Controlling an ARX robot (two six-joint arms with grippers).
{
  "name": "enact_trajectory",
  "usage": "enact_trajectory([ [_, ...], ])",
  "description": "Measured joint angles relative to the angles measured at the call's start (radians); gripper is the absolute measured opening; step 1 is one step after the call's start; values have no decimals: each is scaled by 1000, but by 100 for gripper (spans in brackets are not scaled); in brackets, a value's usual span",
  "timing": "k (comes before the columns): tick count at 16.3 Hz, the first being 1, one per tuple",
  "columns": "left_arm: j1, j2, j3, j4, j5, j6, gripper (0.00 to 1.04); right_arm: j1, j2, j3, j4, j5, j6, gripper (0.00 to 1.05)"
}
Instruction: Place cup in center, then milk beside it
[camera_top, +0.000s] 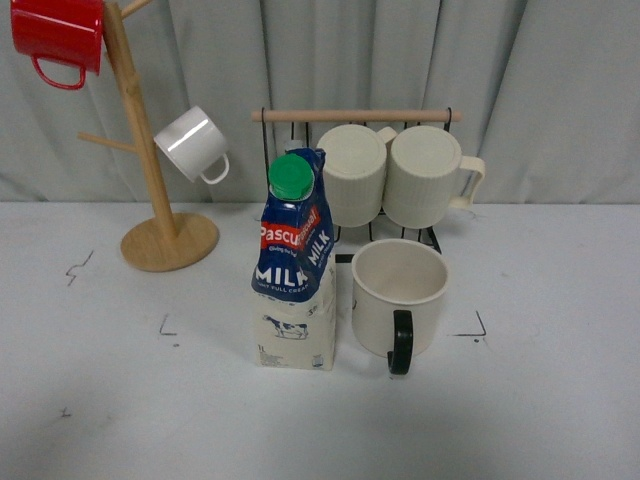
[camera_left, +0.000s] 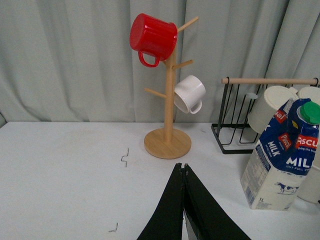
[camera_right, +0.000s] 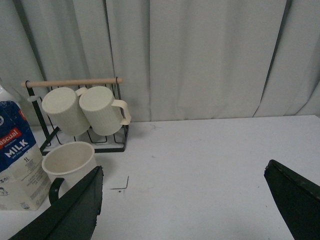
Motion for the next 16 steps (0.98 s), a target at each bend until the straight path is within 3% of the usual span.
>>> enact_trajectory([
  [3, 0, 0, 0, 3, 0, 0, 2, 0, 0, 0, 0, 0, 0, 98],
  [5, 0, 0, 0, 3, 0, 0, 25, 0, 0, 0, 0, 0, 0, 98],
  [7, 0, 0, 0, 2, 0, 0, 38, 0, 0, 0, 0, 0, 0, 98],
  [13, 0, 0, 0, 2, 0, 0, 95, 0, 0, 0, 0, 0, 0, 98],
  [14, 0, 0, 0, 3, 0, 1, 100, 0, 0, 0, 0, 0, 0, 98],
  [16, 0, 0, 0, 2, 0, 0, 98, 0, 0, 0, 0, 0, 0, 98],
])
